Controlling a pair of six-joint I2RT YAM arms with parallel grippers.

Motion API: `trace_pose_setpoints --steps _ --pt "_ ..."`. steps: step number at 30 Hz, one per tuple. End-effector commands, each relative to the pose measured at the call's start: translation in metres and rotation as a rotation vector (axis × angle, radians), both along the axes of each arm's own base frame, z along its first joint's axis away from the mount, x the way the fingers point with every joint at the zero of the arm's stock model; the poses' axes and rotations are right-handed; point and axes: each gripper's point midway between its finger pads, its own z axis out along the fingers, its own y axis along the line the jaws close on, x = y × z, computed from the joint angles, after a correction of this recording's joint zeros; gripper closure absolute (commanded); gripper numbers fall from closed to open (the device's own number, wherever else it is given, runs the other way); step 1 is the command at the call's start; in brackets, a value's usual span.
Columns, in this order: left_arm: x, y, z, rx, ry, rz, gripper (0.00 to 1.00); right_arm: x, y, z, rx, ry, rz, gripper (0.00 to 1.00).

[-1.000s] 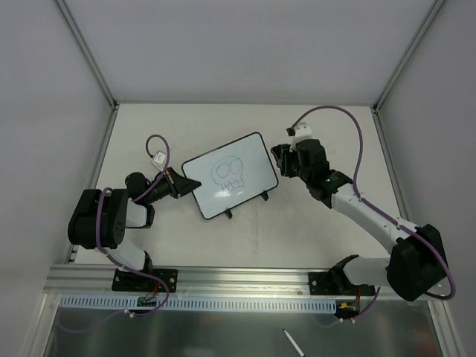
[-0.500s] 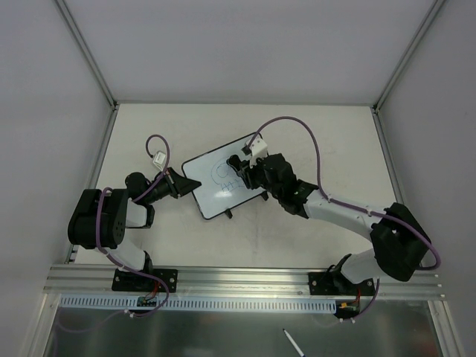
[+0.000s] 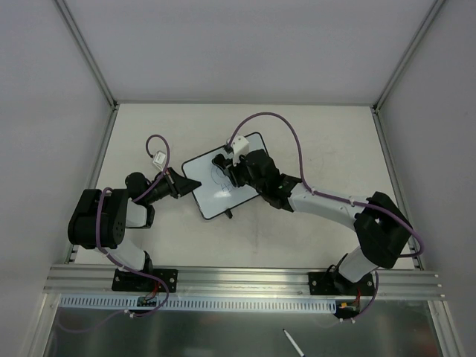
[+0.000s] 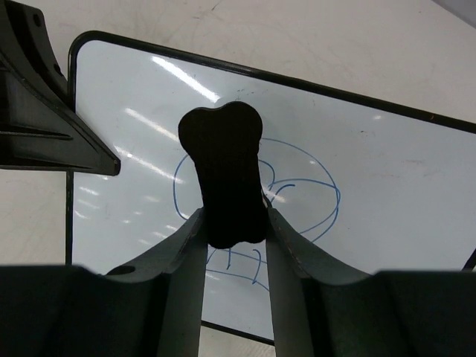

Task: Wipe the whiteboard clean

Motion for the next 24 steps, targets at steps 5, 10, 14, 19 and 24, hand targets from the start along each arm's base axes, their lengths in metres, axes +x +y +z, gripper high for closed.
trace_pose_setpoints --steps 5,10,14,19,24 --pt "0.009 0.004 0.033 0.021 -0.236 0.023 1.0 0.019 -0.015 0.028 0.009 -0.08 -0.106 1.0" --pt "0.009 0.004 0.033 0.022 -0.238 0.023 1.0 0.023 -0.01 0.024 -0.018 -0.059 -0.096 1.0" --pt "0.009 0.005 0.033 0.022 -0.238 0.026 1.0 0.027 -0.002 0.031 -0.021 -0.055 -0.083 1.0" --pt "0.009 0.004 0.033 0.022 -0.237 0.025 1.0 0.027 0.01 0.034 -0.027 -0.036 -0.063 1.0" --pt "0.009 0.005 0.034 0.023 -0.239 0.029 1.0 0.024 0.019 0.024 -0.029 -0.01 -0.048 1.0"
